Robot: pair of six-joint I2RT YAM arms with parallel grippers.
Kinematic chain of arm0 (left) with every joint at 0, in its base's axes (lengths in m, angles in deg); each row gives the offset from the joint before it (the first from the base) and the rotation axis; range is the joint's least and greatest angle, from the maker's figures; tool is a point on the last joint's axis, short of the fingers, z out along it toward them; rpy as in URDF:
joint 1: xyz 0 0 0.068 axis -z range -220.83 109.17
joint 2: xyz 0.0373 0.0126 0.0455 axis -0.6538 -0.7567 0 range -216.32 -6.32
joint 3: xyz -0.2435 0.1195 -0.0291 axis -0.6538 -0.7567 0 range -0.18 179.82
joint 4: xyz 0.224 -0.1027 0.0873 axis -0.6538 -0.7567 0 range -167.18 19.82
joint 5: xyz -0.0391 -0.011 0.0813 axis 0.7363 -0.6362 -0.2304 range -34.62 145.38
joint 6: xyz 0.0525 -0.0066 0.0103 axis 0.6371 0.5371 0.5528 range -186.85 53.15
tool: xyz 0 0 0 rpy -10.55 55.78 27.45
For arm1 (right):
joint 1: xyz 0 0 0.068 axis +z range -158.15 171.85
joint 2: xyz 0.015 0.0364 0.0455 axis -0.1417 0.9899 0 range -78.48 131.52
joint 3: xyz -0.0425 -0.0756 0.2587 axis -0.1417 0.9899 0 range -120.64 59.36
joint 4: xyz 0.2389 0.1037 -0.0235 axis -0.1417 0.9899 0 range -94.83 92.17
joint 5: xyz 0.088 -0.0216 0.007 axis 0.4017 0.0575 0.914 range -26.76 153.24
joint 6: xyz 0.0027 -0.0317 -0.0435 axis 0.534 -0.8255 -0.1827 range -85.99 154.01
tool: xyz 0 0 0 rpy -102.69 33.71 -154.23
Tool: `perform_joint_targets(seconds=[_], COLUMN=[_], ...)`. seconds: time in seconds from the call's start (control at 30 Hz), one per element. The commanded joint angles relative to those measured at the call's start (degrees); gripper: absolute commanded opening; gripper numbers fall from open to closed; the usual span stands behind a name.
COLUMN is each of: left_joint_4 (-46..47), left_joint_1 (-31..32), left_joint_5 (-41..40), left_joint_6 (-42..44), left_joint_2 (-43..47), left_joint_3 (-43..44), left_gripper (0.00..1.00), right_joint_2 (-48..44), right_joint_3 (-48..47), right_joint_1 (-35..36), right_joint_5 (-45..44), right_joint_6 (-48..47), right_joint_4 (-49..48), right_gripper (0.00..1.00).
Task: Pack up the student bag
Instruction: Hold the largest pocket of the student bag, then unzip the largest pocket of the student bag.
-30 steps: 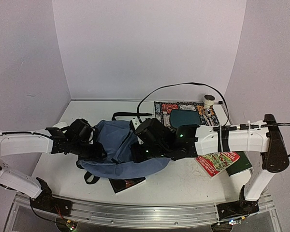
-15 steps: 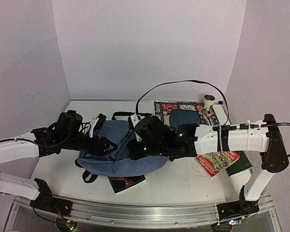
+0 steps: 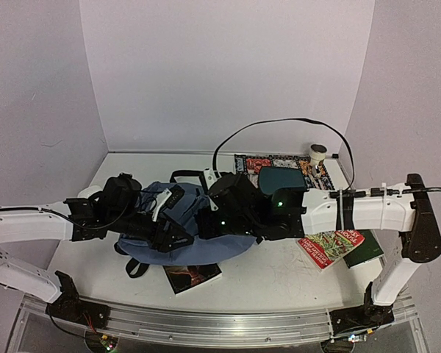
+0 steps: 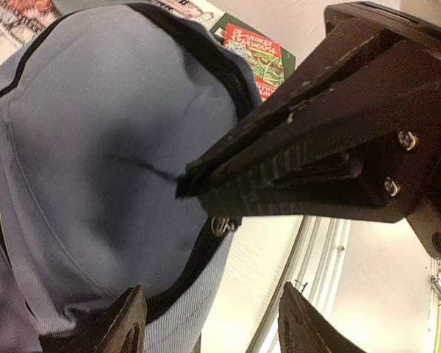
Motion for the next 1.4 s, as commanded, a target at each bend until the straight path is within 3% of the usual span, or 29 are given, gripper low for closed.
perform_joint_targets(seconds=[0.0, 0.17, 0.4, 0.47, 0.73, 1.0, 1.17, 1.37], left_joint_4=[4.49, 6.32, 4.21, 1.63, -0.63, -6.36, -5.32, -3.35], left_joint_1=[0.72, 1.04, 1.15, 1.16, 1.15, 1.15, 1.15, 1.15], left_joint_5=[1.03, 1.3, -2.88, -5.22, -14.21, -29.34, -26.12, -18.33], left_joint_6=[4.14, 4.96, 4.26, 2.95, -7.05, -16.18, -15.23, -9.53], left_joint_2=[-3.02, -6.19, -4.53, -3.07, 4.48, 12.75, 16.04, 16.62], left_joint_3=[1.79, 3.13, 2.94, 2.13, -4.2, -7.9, -8.63, -5.34], left_gripper=[0.59, 0.46, 0.05, 0.0, 0.0, 0.01, 0.19, 0.5], right_joint_2=[-3.89, -4.07, -6.08, -7.54, -16.14, -20.18, -13.63, -6.84], right_joint_3=[-0.31, -0.47, 1.67, 3.08, 9.35, 10.77, 5.26, -0.53], right_joint_1=[0.1, 0.11, 0.11, 0.12, -2.7, -7.43, -6.45, -3.11], right_joint_5=[-2.01, -2.69, -7.28, -11.04, -23.48, -23.01, -7.89, 0.5], right_joint_6=[0.83, 0.74, 0.03, 0.05, 1.06, -0.33, -7.94, -7.6], right_joint_4=[-4.05, -4.12, -3.37, -1.95, 4.44, 5.77, 0.59, -4.17], right_gripper=[0.0, 0.0, 0.0, 0.0, 0.0, 0.0, 0.0, 0.0])
